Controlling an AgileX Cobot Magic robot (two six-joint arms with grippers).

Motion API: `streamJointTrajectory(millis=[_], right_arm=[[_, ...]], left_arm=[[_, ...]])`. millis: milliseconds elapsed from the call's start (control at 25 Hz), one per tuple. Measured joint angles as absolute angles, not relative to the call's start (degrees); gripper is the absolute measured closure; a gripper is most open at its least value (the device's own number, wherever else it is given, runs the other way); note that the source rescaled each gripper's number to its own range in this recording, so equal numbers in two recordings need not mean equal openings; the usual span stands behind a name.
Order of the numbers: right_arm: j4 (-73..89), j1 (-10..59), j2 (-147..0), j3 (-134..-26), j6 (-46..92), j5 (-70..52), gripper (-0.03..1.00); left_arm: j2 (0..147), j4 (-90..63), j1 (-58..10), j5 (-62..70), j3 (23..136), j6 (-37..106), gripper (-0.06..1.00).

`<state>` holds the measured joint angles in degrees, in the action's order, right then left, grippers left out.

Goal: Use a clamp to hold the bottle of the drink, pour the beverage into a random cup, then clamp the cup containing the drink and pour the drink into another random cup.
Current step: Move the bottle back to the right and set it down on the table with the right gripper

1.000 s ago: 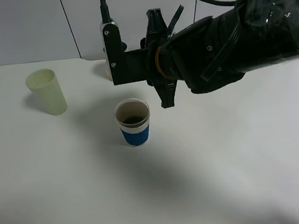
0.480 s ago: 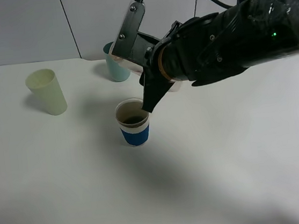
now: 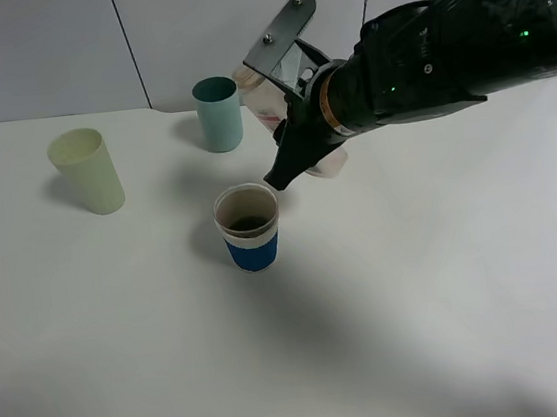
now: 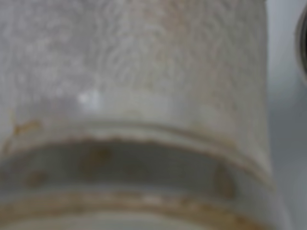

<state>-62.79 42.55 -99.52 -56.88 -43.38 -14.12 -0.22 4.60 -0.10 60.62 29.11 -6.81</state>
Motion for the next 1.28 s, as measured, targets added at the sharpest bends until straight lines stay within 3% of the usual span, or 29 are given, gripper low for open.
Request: streamJointTrajectory(millis=[240,560,960,1280], right_arm=[[-56.73,37.75,-99.52,-56.88,-39.61,-7.14,0.97],[-40.83,31.79,-99.52,-55.88,-21.37,2.85,0.97],[-12.9,25.29,-99.46,-40.02,6.61,30.16,0.97],[-1.48,22.48,-99.46,-32.47,13.92,42.58,0.97]], left_arm=[[-0.22,4.6,-0.1,60.62,29.11,-6.81,-0.01],[-0.22,4.6,-0.1,60.62,29.11,-6.81,-0.01],[-0.22,4.6,-0.1,60.62,29.11,-6.81,-0.01],[-0.22,4.6,-0.1,60.62,29.11,-6.81,-0.01]])
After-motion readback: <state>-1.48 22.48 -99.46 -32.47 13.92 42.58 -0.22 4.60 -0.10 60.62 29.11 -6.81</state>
